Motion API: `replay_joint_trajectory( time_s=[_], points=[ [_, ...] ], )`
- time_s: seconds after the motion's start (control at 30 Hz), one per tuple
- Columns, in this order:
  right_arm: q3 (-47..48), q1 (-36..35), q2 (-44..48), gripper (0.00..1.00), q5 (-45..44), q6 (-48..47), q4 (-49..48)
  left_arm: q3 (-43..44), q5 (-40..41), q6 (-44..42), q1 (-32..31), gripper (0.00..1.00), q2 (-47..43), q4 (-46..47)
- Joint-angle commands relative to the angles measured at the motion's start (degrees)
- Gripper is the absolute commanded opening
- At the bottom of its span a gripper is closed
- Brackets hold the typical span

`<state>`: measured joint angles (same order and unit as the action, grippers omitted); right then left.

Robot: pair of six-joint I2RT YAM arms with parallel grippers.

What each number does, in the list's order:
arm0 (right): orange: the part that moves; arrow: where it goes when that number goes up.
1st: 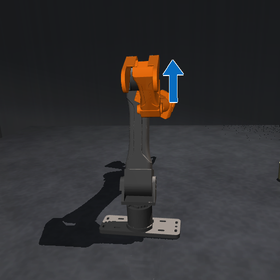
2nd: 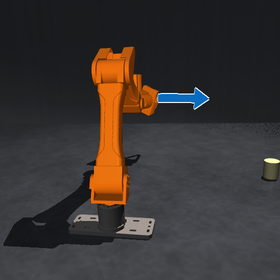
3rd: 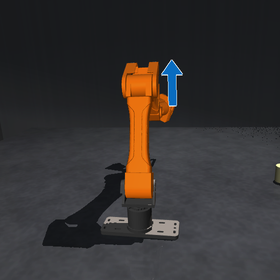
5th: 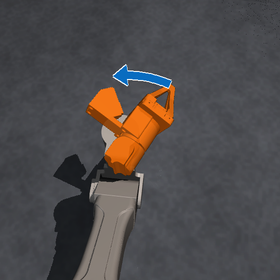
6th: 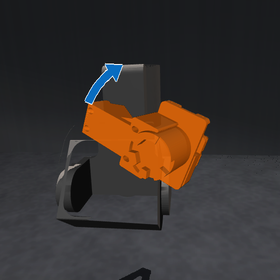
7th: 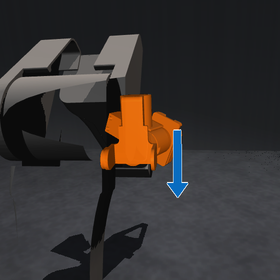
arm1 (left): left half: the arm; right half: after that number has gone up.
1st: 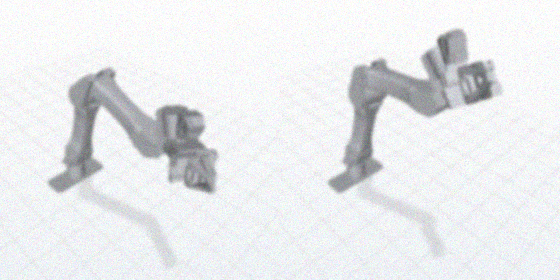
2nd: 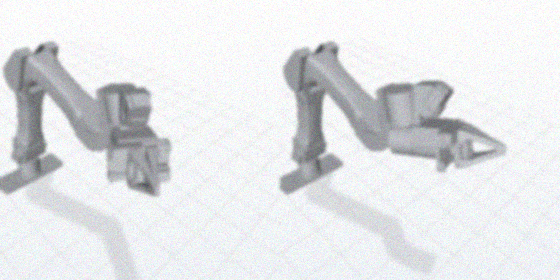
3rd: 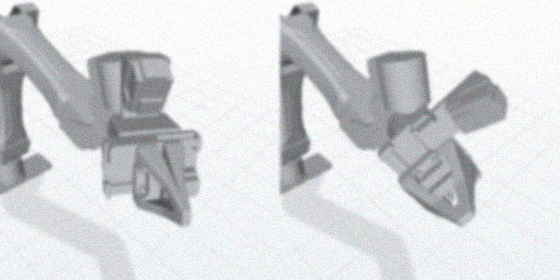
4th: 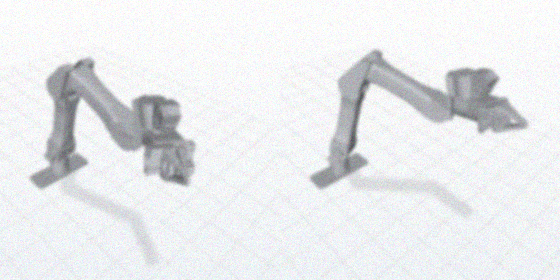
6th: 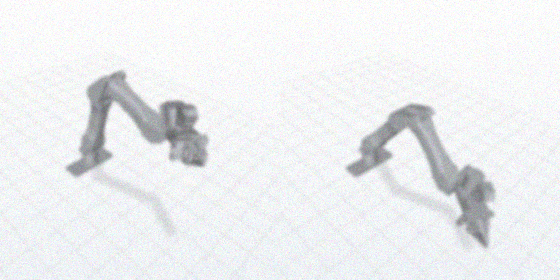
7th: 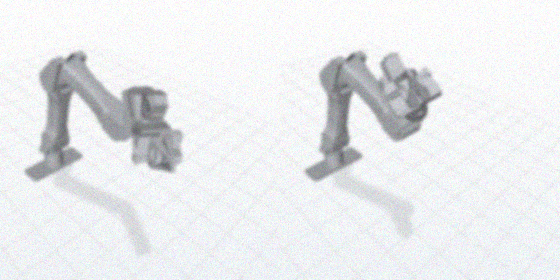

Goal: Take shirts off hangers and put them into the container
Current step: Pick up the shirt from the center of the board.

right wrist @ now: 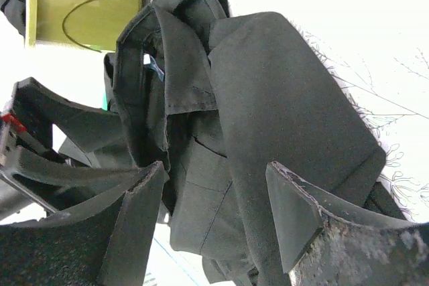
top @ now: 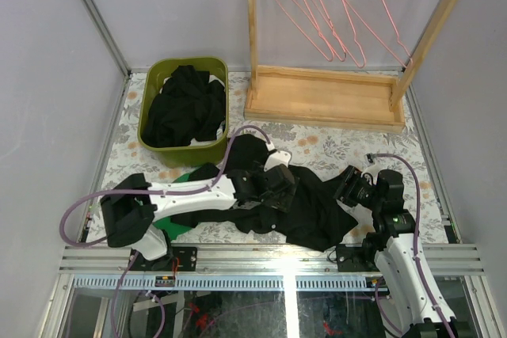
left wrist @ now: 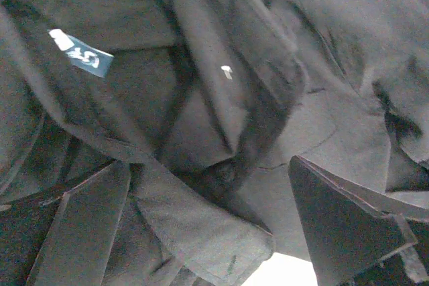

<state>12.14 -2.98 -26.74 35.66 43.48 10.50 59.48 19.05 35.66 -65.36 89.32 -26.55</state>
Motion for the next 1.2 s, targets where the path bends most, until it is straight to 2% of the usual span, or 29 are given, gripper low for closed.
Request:
replay_joint_trajectory(
  time_s=[0.0,0.2,0.3,0.37,0.4,0.47,0.57,0.7,0.73,0.83,1.03,1.17],
  points=[
    [-0.52,0.13,-0.52,0.69,1.54,-1.03,-2.07,2.33,-1.19,2.31,-2.11,1.00,3.78,5.51],
    [0.07,0.08,-1.89,0.69,1.81,-1.36,-2.50,7.85,8.91,4.22,-2.21,1.00,12.96,-3.54],
    [0.01,0.03,-1.64,0.69,1.58,-1.52,-1.89,8.70,9.41,3.16,-2.29,1.00,16.76,-5.29],
    [-0.10,0.08,-0.95,0.69,0.96,-1.61,-1.23,8.21,8.22,2.31,-2.48,0.96,18.35,-4.90],
    [-0.02,0.06,-0.58,0.68,0.54,-1.67,-0.82,7.93,7.62,1.98,-2.55,0.90,18.83,-4.52],
    [-0.03,0.09,0.35,0.67,-0.50,-1.76,-0.15,7.41,7.09,1.57,-2.94,0.68,18.98,-3.70],
    [-0.26,0.08,1.29,0.65,-1.82,-1.74,0.01,7.90,7.36,0.26,-3.51,0.44,17.65,-3.62],
    [0.34,0.08,1.24,0.62,-3.19,-1.87,1.04,11.59,12.20,-2.84,-4.94,0.04,13.57,-7.47],
    [0.70,0.09,1.30,0.62,-3.63,-2.07,1.62,12.99,14.06,-3.53,-5.46,0.00,12.10,-9.12],
    [1.72,0.05,2.08,0.61,-5.36,-2.47,3.43,18.69,20.01,-7.19,-8.32,0.00,7.47,-13.03],
    [3.41,0.05,5.91,0.60,-13.23,-2.69,7.53,30.18,30.89,-21.09,-18.61,0.00,0.38,-12.90],
    [4.81,0.09,8.21,0.60,-17.96,-3.15,10.81,36.55,25.11,-27.47,-22.31,0.00,0.15,-10.83]
  ],
)
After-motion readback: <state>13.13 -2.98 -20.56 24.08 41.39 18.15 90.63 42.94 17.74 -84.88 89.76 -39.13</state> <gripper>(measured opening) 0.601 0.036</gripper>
